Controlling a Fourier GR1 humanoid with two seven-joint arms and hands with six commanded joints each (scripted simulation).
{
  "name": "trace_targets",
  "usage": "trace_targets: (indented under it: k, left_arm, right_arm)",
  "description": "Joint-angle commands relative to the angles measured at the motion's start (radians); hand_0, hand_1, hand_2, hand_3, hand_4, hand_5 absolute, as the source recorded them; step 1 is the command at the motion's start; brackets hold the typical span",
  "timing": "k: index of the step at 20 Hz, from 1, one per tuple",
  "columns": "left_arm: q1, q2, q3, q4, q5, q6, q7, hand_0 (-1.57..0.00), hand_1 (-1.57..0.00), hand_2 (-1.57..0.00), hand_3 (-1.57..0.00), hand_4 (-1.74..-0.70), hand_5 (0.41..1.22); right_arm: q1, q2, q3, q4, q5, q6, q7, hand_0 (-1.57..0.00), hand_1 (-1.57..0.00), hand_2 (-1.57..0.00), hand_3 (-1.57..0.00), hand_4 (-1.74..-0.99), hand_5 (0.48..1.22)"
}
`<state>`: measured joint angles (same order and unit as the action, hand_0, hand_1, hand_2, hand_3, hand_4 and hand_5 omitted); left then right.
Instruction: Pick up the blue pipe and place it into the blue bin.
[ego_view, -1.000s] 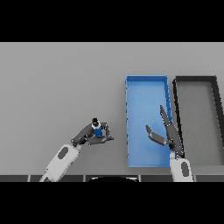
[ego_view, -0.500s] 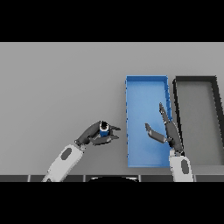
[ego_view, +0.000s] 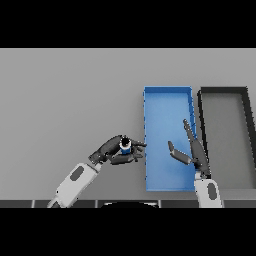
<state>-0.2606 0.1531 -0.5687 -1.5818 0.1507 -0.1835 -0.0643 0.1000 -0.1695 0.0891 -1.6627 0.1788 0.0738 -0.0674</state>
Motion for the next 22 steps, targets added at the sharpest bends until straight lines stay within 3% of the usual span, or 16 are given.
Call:
trace_targets:
  k: [1,4,11,13,16,19,22]
  left_arm:
    - [0.001,-0.005,-0.008,-0.016,-0.002,0.004,0.015,-1.56,-1.56,-1.57,-1.44,-1.73,1.219]
    - [-0.009,0.005,-0.007,-0.023,-0.008,0.006,0.068,-1.57,-1.57,-1.57,-1.44,-1.73,1.219]
    - [-0.009,0.003,0.003,-0.009,-0.013,0.000,0.053,-1.57,-1.57,-1.57,-1.44,-1.73,1.220]
    - [-0.005,-0.003,0.001,-0.018,-0.007,0.001,0.055,-1.57,-1.57,-1.57,-1.44,-1.73,1.221]
    - [-0.004,0.005,0.001,-0.024,-0.010,-0.003,0.055,-1.57,-1.57,-1.57,-1.44,-1.73,1.221]
    - [-0.007,-0.001,-0.004,-0.022,-0.016,-0.005,0.055,-1.57,-1.57,-1.57,-1.44,-1.73,1.221]
    - [-0.020,-0.004,0.001,-0.012,-0.023,-0.004,0.058,-1.57,-1.57,-1.57,-1.44,-1.73,1.221]
  right_arm:
    - [0.006,0.003,0.003,-0.011,-0.009,0.007,-0.009,0.00,0.00,0.00,0.00,-1.273,0.688]
    - [0.016,0.003,0.009,-0.022,-0.010,0.014,0.004,0.00,0.00,0.00,0.00,-1.269,0.688]
    - [0.013,0.000,0.007,-0.025,-0.019,0.021,0.004,0.00,0.00,0.00,0.00,-1.213,0.684]
    - [0.023,-0.003,-0.001,-0.064,-0.133,0.107,-0.047,0.00,0.00,0.00,0.00,-1.225,0.647]
    - [-0.022,-0.055,-0.020,-0.154,-0.332,0.228,0.047,0.00,0.00,0.00,0.00,-1.254,0.554]
    - [-0.087,-0.125,-0.004,-0.232,-0.500,0.328,0.161,0.00,0.00,0.00,0.00,-1.313,0.517]
    - [-0.187,-0.179,0.047,-0.303,-0.588,0.385,0.259,0.00,0.00,0.00,0.00,-1.335,0.507]
